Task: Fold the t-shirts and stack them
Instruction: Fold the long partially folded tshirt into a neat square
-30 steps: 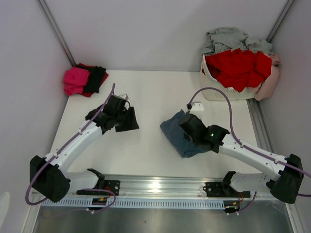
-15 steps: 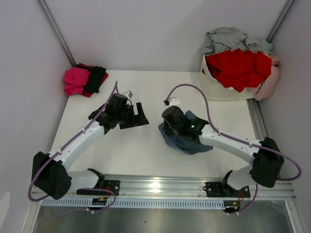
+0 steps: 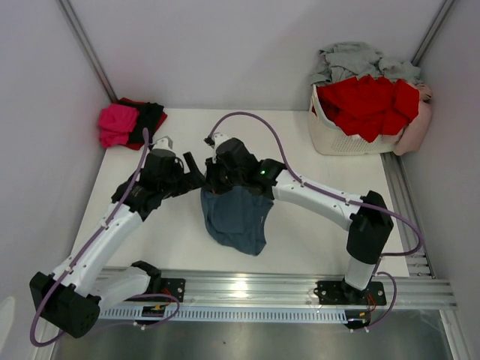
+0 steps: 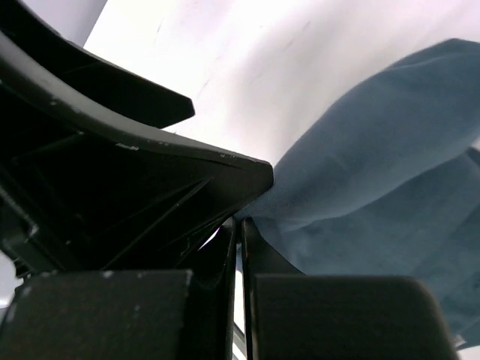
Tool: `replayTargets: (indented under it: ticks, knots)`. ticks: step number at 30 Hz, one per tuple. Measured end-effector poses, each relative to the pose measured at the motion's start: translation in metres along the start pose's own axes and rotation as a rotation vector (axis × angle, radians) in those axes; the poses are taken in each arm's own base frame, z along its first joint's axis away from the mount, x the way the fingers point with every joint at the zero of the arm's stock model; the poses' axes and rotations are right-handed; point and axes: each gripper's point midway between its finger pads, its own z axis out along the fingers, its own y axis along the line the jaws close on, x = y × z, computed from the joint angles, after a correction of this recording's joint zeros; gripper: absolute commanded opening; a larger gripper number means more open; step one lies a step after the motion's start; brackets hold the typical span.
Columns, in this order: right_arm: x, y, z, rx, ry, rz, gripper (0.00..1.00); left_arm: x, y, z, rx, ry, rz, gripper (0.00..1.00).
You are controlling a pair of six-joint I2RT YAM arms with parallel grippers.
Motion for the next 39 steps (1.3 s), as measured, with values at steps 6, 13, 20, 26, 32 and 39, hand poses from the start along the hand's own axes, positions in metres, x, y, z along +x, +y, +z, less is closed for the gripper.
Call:
replayTargets:
  ticks: [6, 13, 20, 26, 32, 39]
  knots:
    - [0.008, 0.016, 0.005, -0.019, 0.014, -0.05, 0.0, -0.001, 0.013, -0.013, -0.041, -0.035, -0.012, 0.95]
    - [0.015, 0.0, -0.014, 0.069, -0.019, -0.06, 0.0, 0.007, 0.014, -0.012, -0.031, -0.006, -0.008, 0.95]
    - [0.022, -0.025, -0.075, 0.198, -0.1, -0.02, 0.0, 0.014, 0.01, -0.008, -0.013, 0.031, -0.003, 0.95]
    - [0.046, -0.04, -0.1, 0.276, -0.106, 0.027, 0.0, 0.019, 0.004, -0.002, 0.01, 0.064, -0.002, 0.95]
    - [0.117, -0.089, -0.093, 0.432, 0.054, 0.057, 0.0, 0.022, -0.001, 0.0, 0.038, 0.083, 0.005, 0.93]
    - [0.149, -0.114, -0.111, 0.546, 0.083, 0.155, 0.0, 0.024, -0.006, -0.001, 0.064, 0.099, 0.009, 0.93]
